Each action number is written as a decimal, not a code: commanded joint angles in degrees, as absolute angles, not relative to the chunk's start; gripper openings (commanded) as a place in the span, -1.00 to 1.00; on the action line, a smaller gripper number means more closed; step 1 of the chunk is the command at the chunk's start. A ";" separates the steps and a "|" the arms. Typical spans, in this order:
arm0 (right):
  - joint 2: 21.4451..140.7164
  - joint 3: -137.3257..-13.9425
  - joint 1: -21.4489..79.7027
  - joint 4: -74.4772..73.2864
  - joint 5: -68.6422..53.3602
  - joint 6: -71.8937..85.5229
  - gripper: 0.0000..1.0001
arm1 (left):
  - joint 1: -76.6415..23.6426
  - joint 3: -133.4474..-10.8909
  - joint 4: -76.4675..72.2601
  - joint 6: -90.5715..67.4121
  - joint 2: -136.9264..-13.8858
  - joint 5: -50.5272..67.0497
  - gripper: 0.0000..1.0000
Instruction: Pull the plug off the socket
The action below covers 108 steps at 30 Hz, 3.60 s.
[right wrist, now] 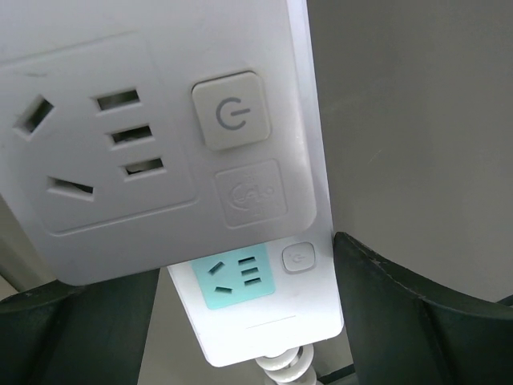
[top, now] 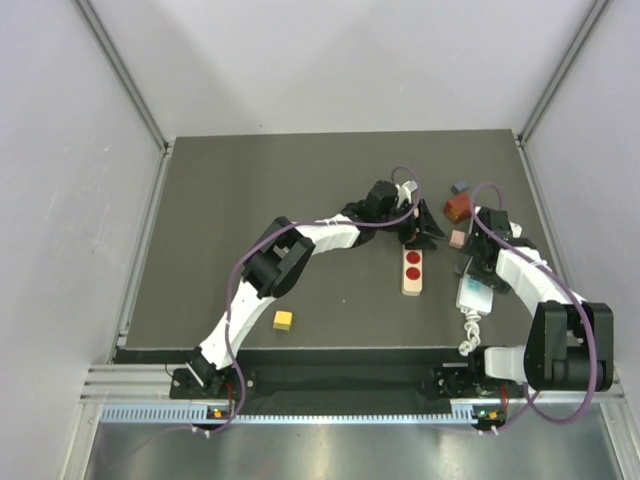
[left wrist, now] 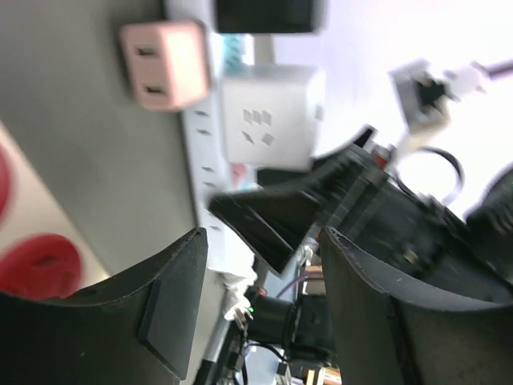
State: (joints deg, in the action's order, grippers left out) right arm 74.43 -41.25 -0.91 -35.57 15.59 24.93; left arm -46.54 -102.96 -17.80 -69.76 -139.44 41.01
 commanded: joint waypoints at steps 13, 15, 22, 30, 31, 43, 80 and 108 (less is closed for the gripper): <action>68.99 -39.90 -1.23 -29.97 5.19 21.45 -1.00 | -46.93 -116.79 -9.76 -68.73 -148.26 32.35 0.26; 68.82 -39.82 -1.23 -29.80 4.49 21.27 -1.00 | -47.02 -118.47 -8.88 -68.91 -149.15 31.64 0.26; 68.47 -39.73 -1.76 -29.71 4.39 21.09 -1.00 | -47.72 -118.48 -5.28 -67.68 -150.21 28.84 0.26; 68.29 -39.55 -2.20 -29.35 3.34 20.83 -1.00 | -48.43 -116.54 -2.90 -67.06 -149.41 25.49 0.34; 68.20 -39.55 -2.20 -29.36 3.17 20.83 -1.00 | -48.43 -116.89 -3.25 -67.23 -150.02 25.58 0.34; 66.01 -38.59 -2.90 -28.48 2.20 21.09 -1.00 | -48.43 -119.80 -1.67 -67.41 -152.85 25.84 0.27; 73.91 -63.19 -3.08 -42.71 10.04 21.63 0.66 | -51.66 -90.01 -21.70 -58.44 -124.45 41.48 -0.51; 81.74 -61.00 -0.88 -38.68 9.76 20.65 0.57 | -60.82 -86.48 -33.41 -59.94 -137.81 19.97 -1.00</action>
State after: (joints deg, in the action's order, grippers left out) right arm 82.89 -61.93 -1.61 -41.10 9.82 19.73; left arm -60.77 -88.51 -34.57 -61.67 -138.96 26.13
